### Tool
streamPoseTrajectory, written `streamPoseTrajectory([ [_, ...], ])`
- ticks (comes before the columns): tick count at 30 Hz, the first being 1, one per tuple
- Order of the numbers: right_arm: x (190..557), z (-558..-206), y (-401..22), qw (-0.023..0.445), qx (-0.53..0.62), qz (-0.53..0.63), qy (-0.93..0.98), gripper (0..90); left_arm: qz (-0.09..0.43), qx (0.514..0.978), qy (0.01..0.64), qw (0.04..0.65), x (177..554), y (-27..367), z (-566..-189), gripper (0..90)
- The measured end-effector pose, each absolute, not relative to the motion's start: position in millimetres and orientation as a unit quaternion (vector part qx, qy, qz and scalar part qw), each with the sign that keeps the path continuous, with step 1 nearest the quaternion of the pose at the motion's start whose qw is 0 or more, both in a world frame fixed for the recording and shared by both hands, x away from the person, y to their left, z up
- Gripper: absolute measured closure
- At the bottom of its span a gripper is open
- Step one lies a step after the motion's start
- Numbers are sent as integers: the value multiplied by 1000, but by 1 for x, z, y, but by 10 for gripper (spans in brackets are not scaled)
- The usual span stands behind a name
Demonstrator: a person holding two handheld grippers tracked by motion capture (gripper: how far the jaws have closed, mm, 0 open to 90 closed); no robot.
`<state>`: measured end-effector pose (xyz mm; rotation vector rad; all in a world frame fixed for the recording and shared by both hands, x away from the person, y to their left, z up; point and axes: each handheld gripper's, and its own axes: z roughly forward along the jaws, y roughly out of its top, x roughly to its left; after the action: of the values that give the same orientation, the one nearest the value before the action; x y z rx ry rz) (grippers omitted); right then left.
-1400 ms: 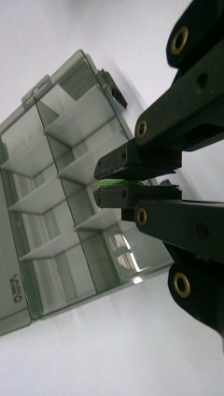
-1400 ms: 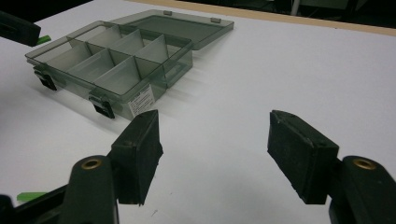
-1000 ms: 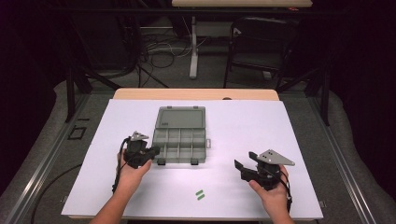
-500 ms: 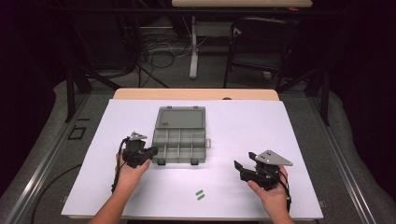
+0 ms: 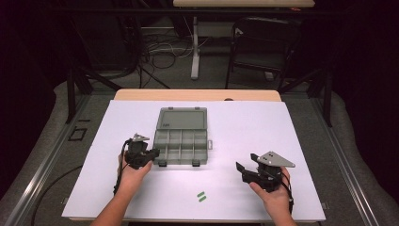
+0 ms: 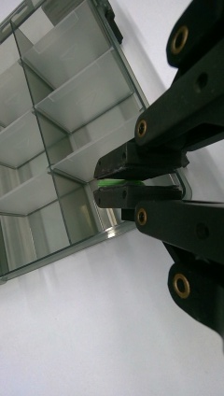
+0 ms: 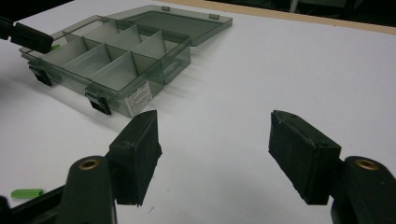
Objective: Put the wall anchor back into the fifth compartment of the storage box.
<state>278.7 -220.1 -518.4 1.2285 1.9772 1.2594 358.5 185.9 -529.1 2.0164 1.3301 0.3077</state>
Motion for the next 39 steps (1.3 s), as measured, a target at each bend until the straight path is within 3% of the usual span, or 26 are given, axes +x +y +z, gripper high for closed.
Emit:
streamPoseTrajectory([
  [9, 279, -518, -220, 243, 451, 461, 725, 328, 117, 778, 511, 347, 358, 185, -530, 827],
  [22, 278, -517, -222, 235, 451, 455, 731, 327, 117, 777, 488, 380, 348, 182, -519, 566],
  [32, 278, -517, -222, 235, 451, 455, 731, 327, 133, 784, 457, 399, 331, 166, -513, 447],
  [39, 278, -517, -222, 235, 451, 458, 729, 326, 128, 795, 440, 397, 320, 154, -514, 439],
])
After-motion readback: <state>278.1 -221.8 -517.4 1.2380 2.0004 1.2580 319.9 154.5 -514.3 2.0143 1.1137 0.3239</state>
